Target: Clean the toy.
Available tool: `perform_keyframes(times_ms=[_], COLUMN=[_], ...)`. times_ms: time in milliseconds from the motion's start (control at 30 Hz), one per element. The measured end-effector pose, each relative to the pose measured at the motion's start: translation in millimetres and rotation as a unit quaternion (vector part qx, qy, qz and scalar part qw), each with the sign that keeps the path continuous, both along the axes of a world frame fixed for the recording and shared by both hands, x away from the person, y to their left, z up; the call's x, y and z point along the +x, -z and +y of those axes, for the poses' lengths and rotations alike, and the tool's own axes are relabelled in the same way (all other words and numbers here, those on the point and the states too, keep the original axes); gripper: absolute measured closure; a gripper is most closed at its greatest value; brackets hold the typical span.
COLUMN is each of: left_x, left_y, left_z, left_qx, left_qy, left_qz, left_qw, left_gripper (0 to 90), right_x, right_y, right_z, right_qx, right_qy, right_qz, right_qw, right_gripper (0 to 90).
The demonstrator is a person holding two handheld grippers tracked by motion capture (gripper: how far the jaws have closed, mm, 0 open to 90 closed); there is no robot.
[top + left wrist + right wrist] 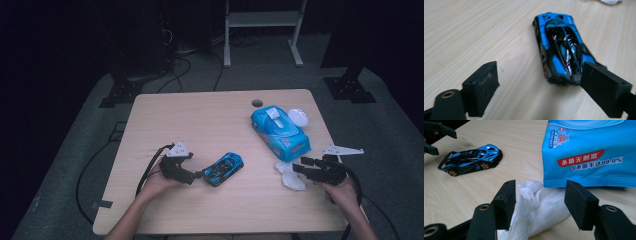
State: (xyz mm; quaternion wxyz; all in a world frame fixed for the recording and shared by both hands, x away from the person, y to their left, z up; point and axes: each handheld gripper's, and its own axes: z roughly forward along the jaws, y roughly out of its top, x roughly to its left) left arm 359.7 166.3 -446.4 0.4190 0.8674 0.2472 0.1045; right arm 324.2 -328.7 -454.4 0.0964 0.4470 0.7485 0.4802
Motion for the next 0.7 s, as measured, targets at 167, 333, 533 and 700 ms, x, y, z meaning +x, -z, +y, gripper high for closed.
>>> perform_keyframes(times_ms=[167, 333, 533, 700], left_x=[-3.8, -5.9, -10.1, -12.5], left_y=[1.4, 2.2, 3.4, 5.8], left_z=[10.5, 20.5, 27.2, 35.9], left_qx=[0.006, 0.007, 0.008, 0.013], left_qy=[-0.01, -0.017, -0.025, -0.034], left_qz=[-0.004, -0.005, -0.01, -0.014], left_qw=[0.9999, 0.9998, 0.9996, 0.9992], left_gripper=[11.6, 11.2, 10.9, 10.9], right_x=[0.1, 0.4, 1.0, 0.9], right_y=[-0.2, 0.1, 0.9, 1.1], right_z=[-1.8, -2.2, -2.1, -1.9], right_qx=[0.004, 0.003, 0.002, 0.001], right_qy=[0.001, 0.002, 0.004, 0.004], right_qz=[0.0, 0.002, 0.007, 0.006], right_qw=[1.0, 1.0, 1.0, 1.0], right_gripper=[40.6, 40.3, 39.8, 39.7])
